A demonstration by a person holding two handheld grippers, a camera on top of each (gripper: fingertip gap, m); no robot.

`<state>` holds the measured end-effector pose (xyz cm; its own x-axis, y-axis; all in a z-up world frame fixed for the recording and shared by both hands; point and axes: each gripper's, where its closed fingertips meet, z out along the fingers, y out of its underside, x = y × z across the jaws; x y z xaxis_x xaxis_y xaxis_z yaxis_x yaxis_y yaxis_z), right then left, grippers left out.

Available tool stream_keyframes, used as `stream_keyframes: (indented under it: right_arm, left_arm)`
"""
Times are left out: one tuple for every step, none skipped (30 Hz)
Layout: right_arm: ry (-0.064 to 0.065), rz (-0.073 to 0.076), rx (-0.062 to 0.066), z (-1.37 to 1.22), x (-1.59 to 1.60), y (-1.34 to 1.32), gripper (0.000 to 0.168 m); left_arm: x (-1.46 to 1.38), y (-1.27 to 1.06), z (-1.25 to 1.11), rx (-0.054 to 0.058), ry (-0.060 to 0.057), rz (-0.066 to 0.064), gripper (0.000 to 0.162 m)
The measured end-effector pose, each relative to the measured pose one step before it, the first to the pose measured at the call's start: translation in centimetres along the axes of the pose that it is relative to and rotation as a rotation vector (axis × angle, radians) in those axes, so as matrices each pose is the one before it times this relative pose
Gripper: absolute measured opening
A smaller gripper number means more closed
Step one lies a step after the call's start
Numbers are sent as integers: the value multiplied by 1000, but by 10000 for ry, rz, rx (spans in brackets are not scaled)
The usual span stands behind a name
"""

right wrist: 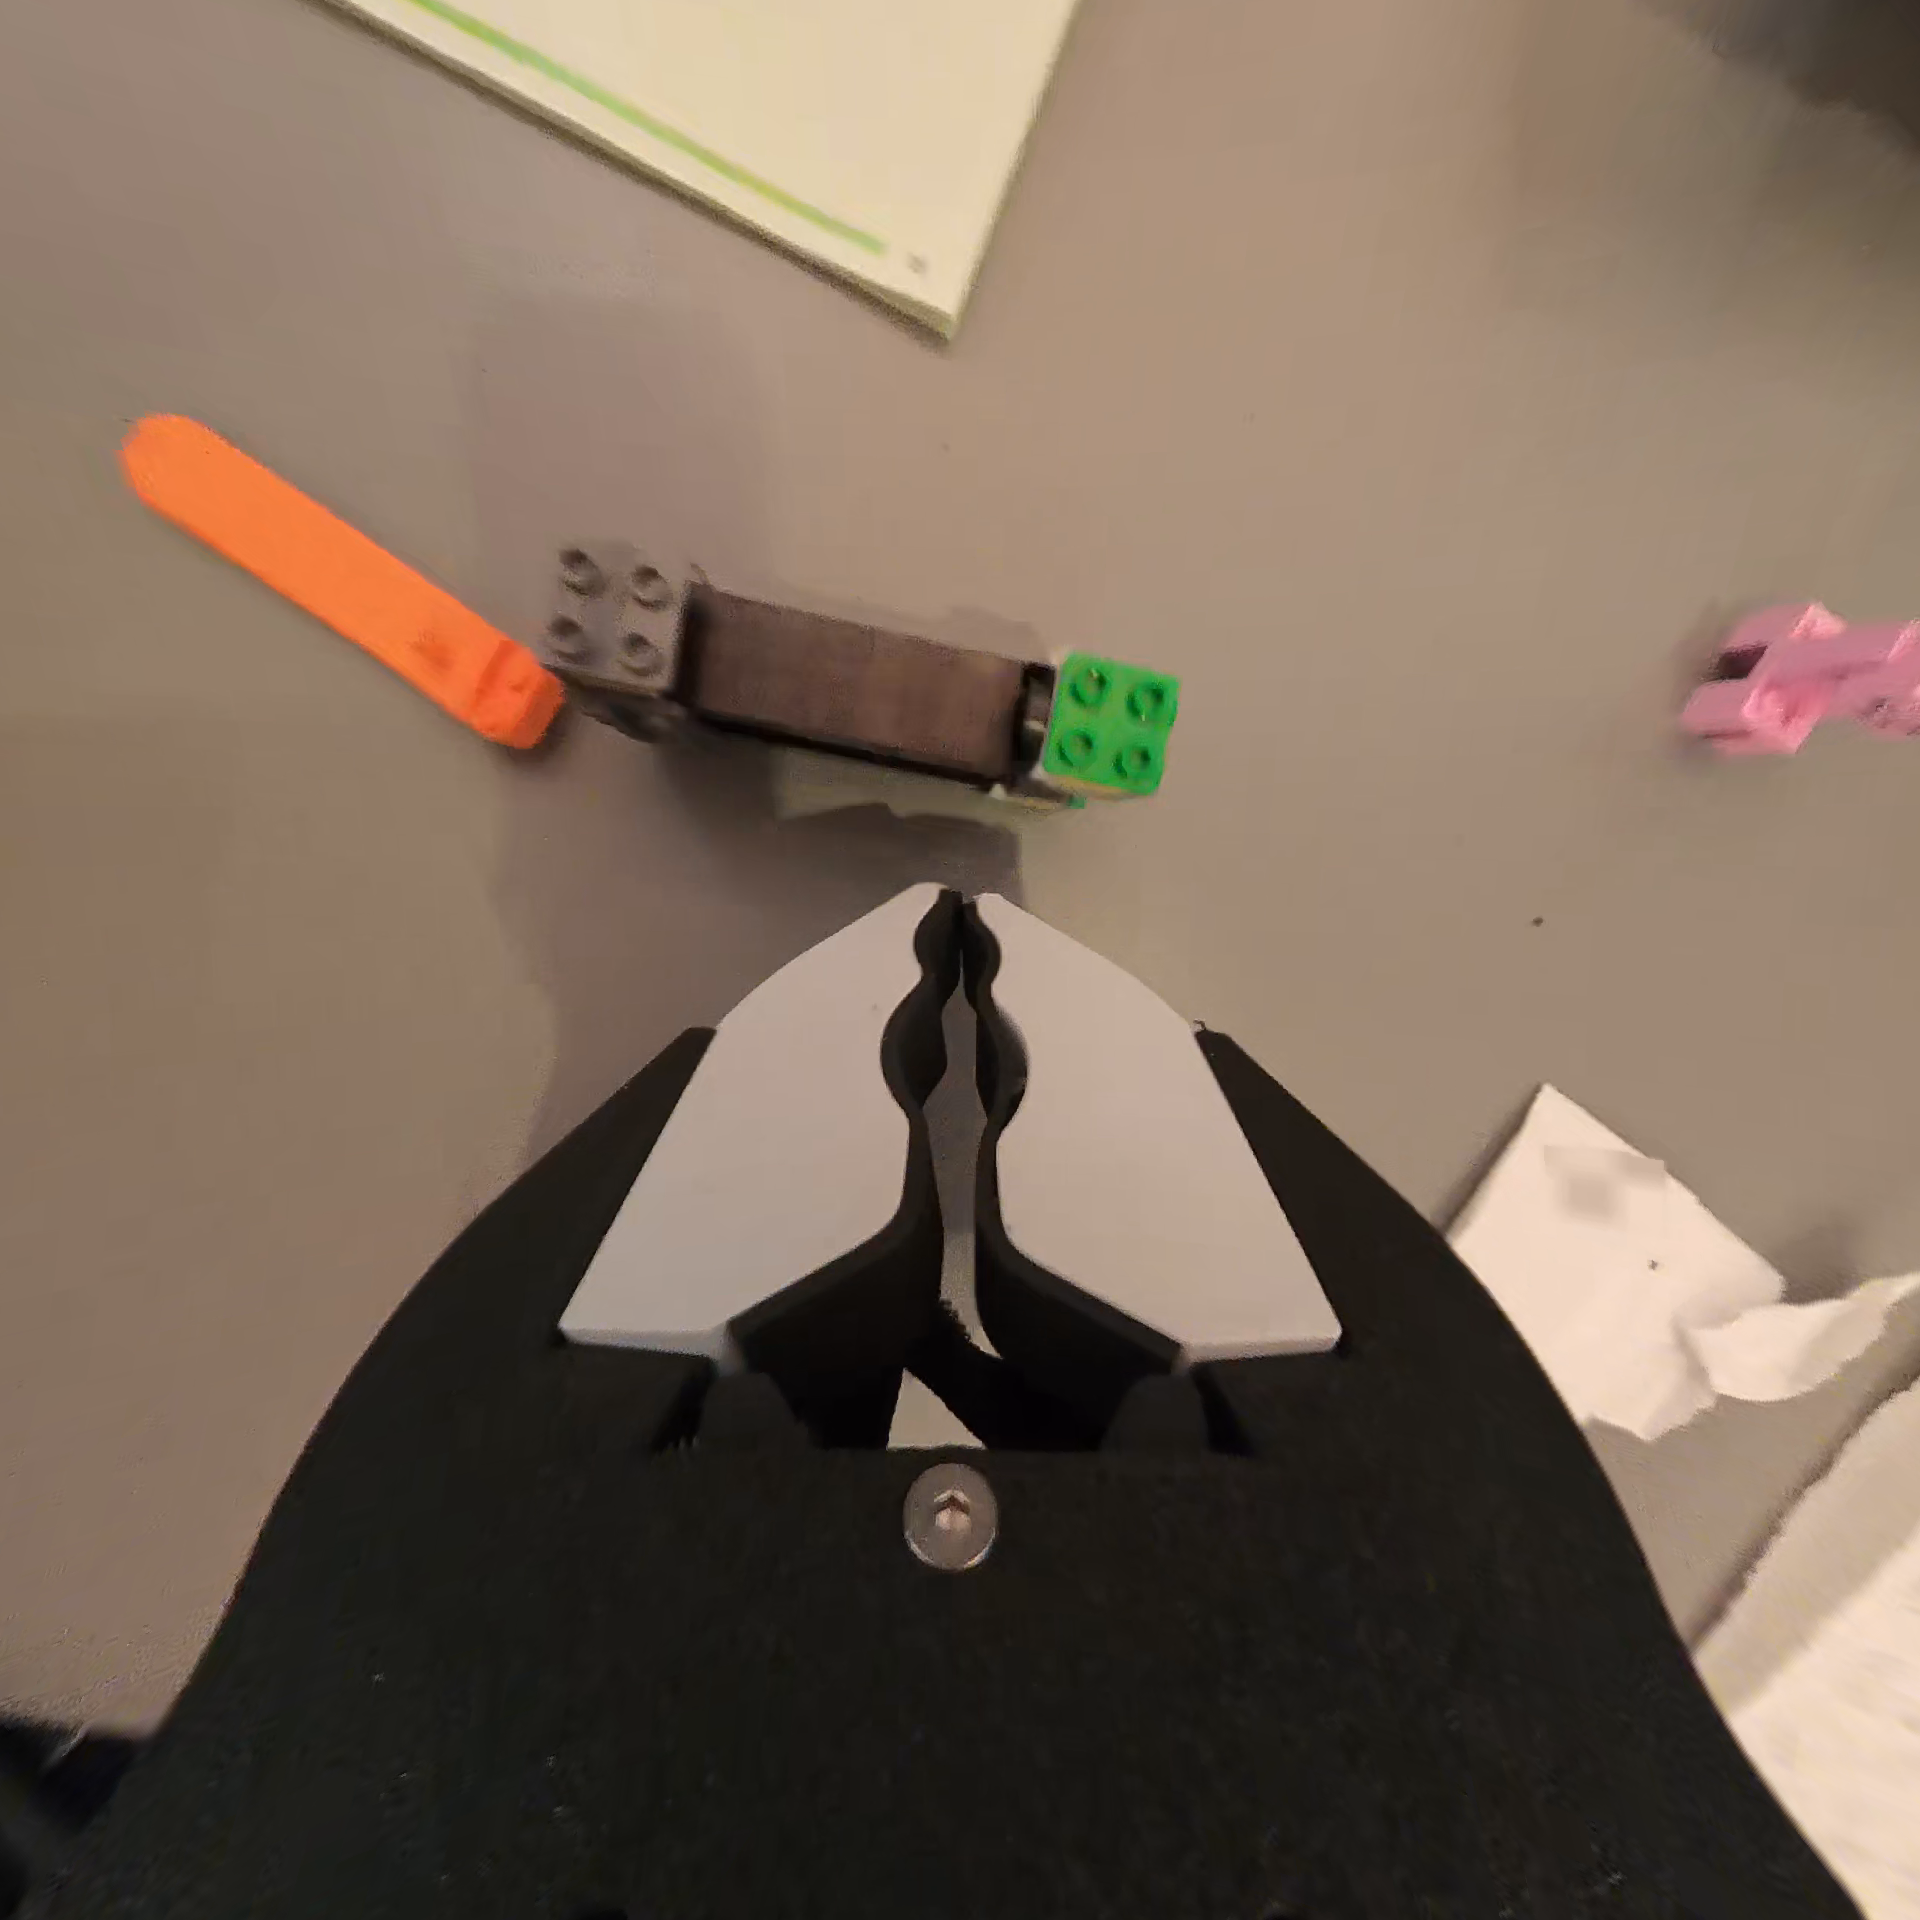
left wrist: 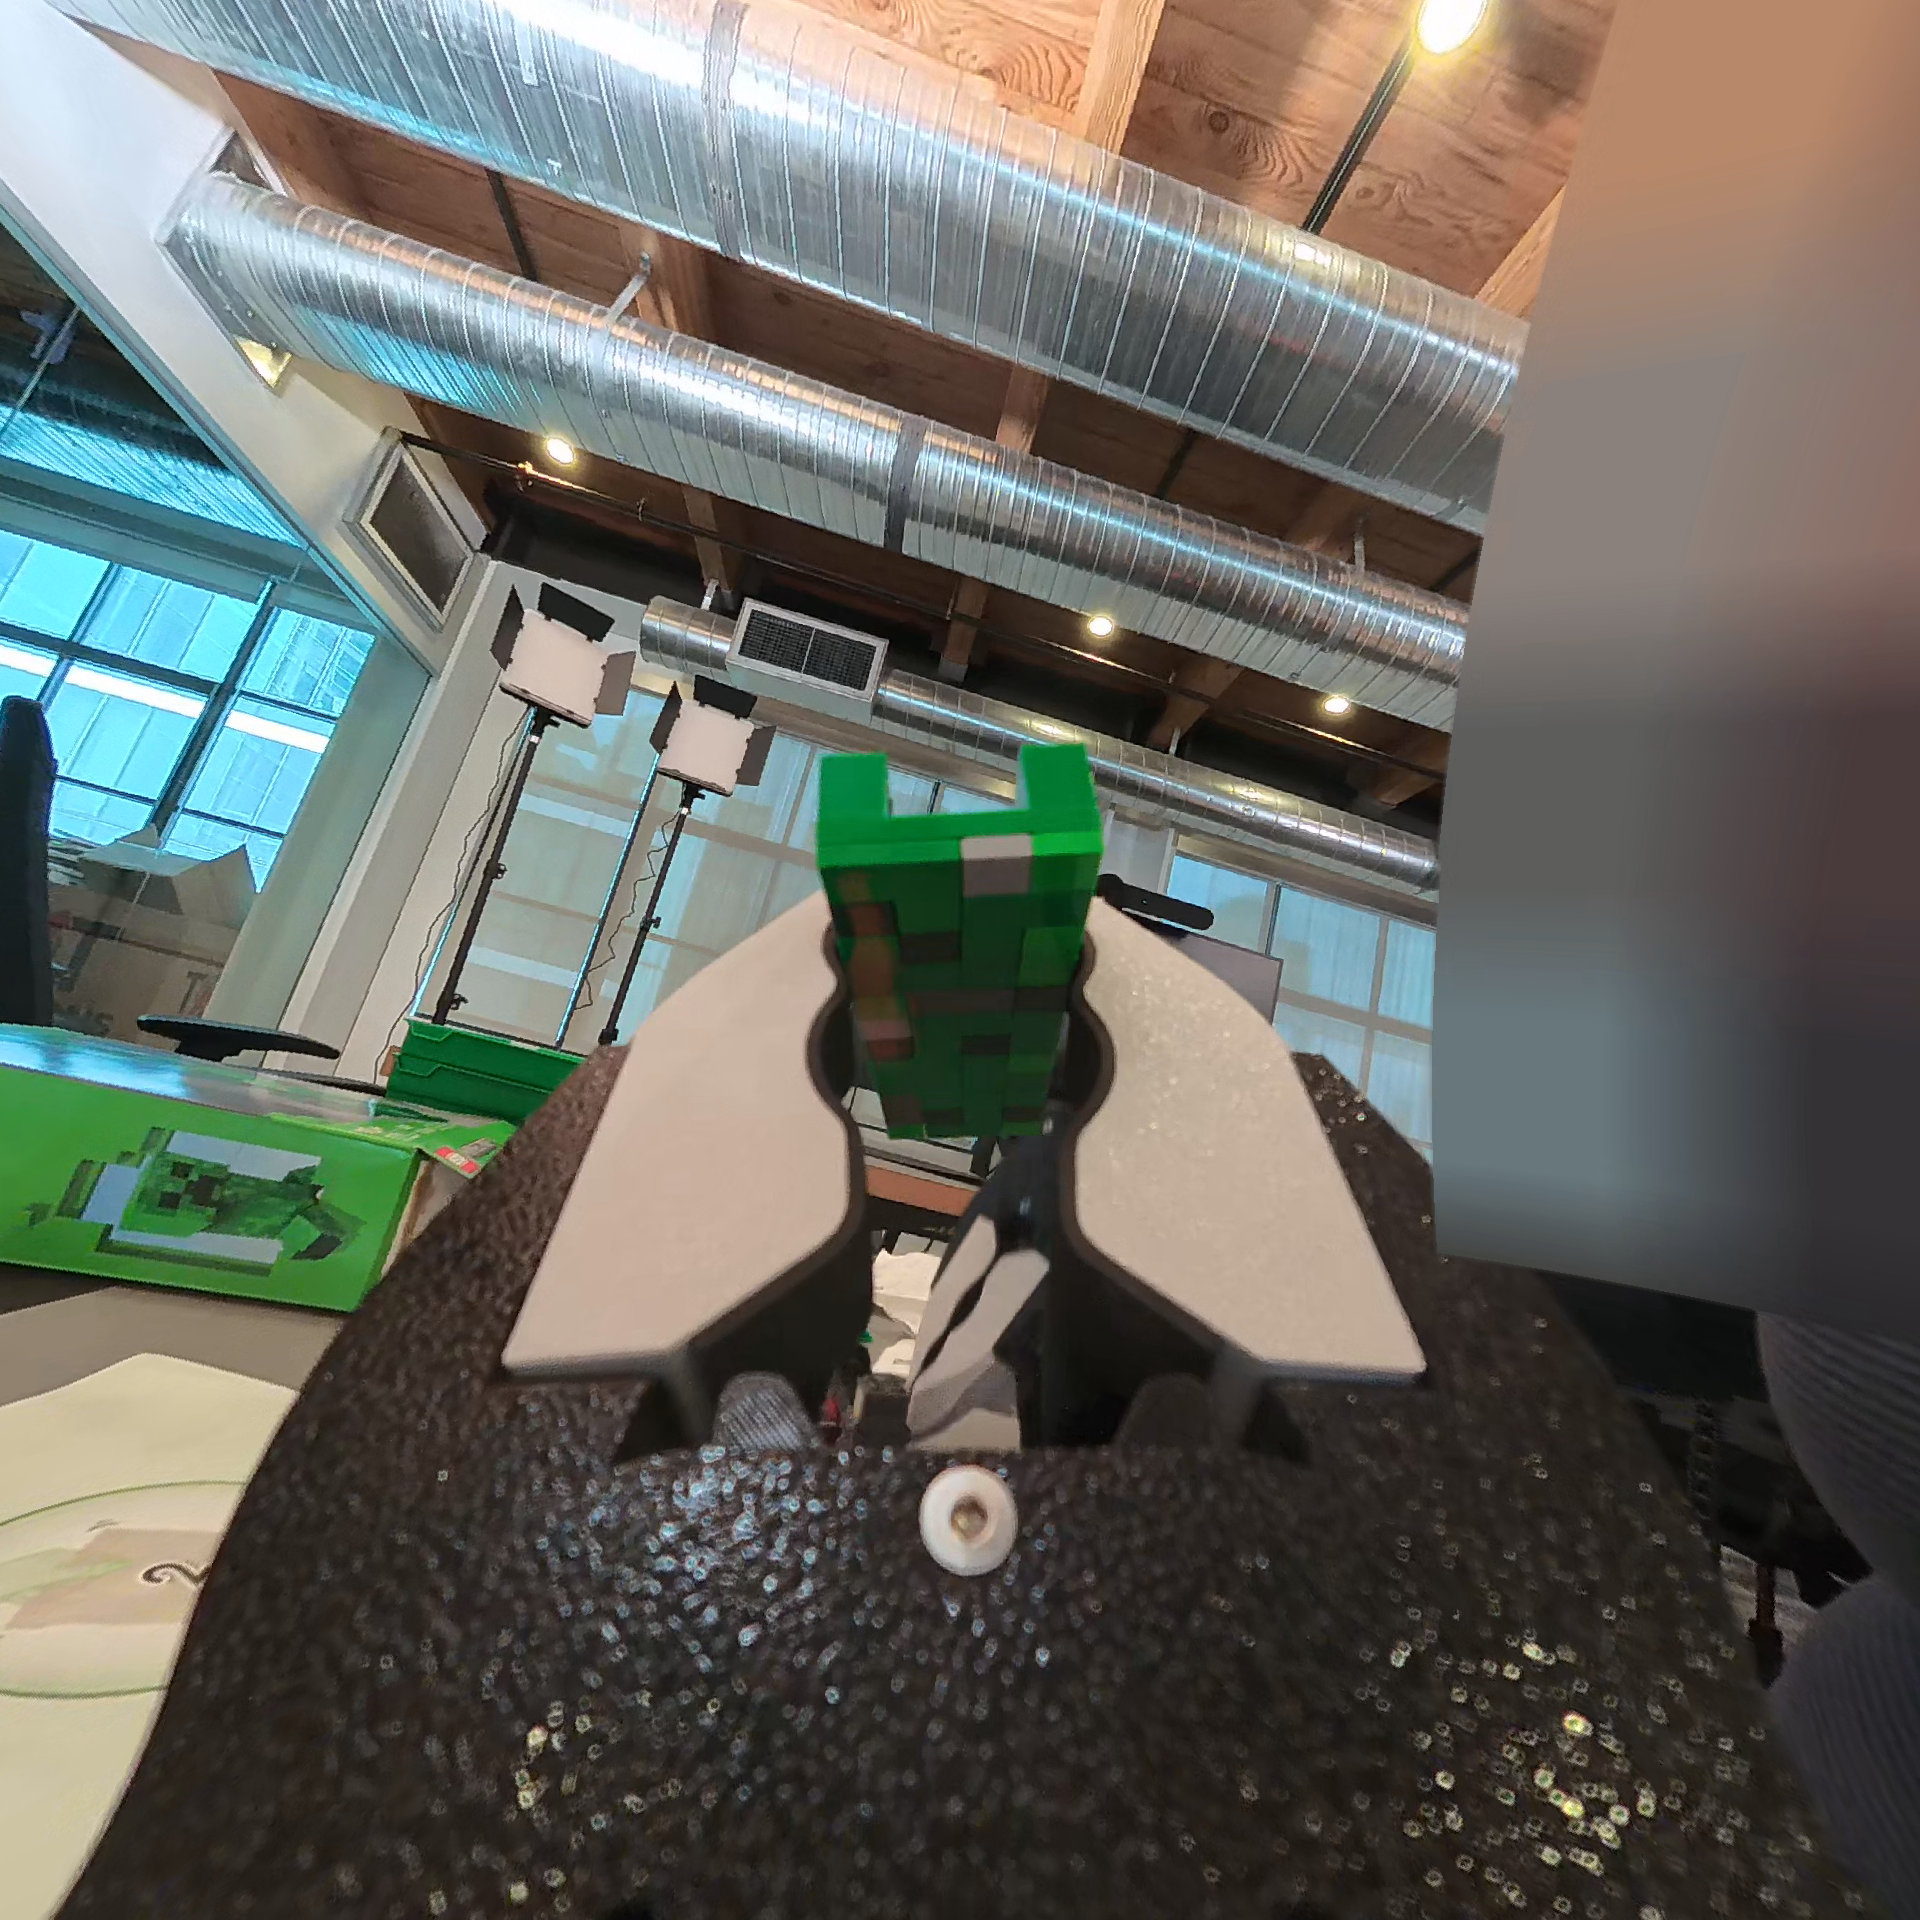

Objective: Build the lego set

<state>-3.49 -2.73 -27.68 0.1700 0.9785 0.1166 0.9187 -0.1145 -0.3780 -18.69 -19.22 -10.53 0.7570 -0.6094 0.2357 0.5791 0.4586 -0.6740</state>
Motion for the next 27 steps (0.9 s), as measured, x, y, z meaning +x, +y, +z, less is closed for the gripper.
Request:
stream_keyframes:
  right_arm:
    - [132, 142, 169, 543, 177, 263, 0]
    - [30, 127, 355, 353, 21, -85, 0]
    - [-74, 173, 358, 258, -111, -210, 0]
    - [-60, 146, 280, 205, -59, -231, 0]
    - [99, 58, 264, 166, 167, -258, 0]
    - [126, -8, 126, 194, 234, -134, 0]
    - [63, -4, 41, 244, 151, -43, 0]
    - [-33, 2, 43, 260, -3, -54, 0]
    - [0, -21, 118, 188, 39, -183, 0]
    - [23, -70, 61, 162, 92, -168, 0]
    - [34, -79, 34, 129, 129, -181, 0]
    - [-19, -83, 15, 124, 72, -165, 0]
    - [-30, -98, 52, 140, 96, -191, 0]
    - [2, -165, 61, 146, 145, -192, 0]
    - [13, -203, 59, 147, 149, -166, 0]
    - [-31, -166, 35, 137, 94, -172, 0]
    - [-78, -146, 34, 146, 49, -192, 0]
    - [-60, -118, 33, 147, 76, -205, 0]
    - [-91, -123, 46, 157, 19, -228, 0]
    - [-54, -106, 41, 169, 76, -237, 0]
    - [-39, -80, 9, 173, 85, -213, 0]
    - [-88, -57, 0, 161, 39, -219, 0]
    - [-20, 60, -43, 112, 132, -149, 0]
    - [191, 266, -123, -21, 452, 27, 0]
    - [273, 405, -118, -254, 606, 108, 0]
    - [167, 627, 4, -542, 497, -1, 0]
    - [-15, 898, 161, -801, 249, -232, 0]
  left_arm:
    - [43, 95, 31, -52, 8, 17, 36]
    - [20, 90, 18, -57, -1, 29, 36]
    - [8, 49, 11, -41, -5, 35, 36]
    - [0, 20, 17, -14, -2, 16, 36]
    - [-3, 1, 11, 2, 4, -16, 36]
    - [-18, 28, 8, -1, 1, -23, 36]
    - [2, 41, 14, -7, 1, -10, 36]
    - [24, 37, 20, -13, 10, 1, 36]
    - [22, 40, 33, -23, 11, 6, 36]
    - [7, 41, 23, -23, 8, 6, 36]
    - [14, 28, 6, -9, 3, -1, 36]
    - [-2, 11, 0, 0, 0, -8, 37]
    - [-5, -4, -4, -1, 0, -4, 36]
    - [-7, -9, -10, -1, -1, 6, 36]
    - [-3, -25, -8, 3, -3, 9, 36]
    - [-18, -36, -17, 8, -4, 3, 36]
    - [-13, -25, -11, 12, -5, -5, 36]
    - [-11, -15, -7, 8, -1, -11, 36]
    - [-6, 9, -5, -2, 3, -9, 36]
    - [3, 18, 18, -8, 4, -1, 36]
    - [22, 18, 15, -7, 8, -1, 36]
    - [10, 22, 21, -3, 11, -10, 36]
    - [4, 15, 7, 1, 6, -14, 36]
    - [-3, 29, 2, -1, -1, -10, 37]
    - [6, 11, -3, 1, -3, -6, 37]
    - [13, -12, -11, 2, 1, 1, 36]
    - [-4, -28, -18, 7, -4, 13, 37]
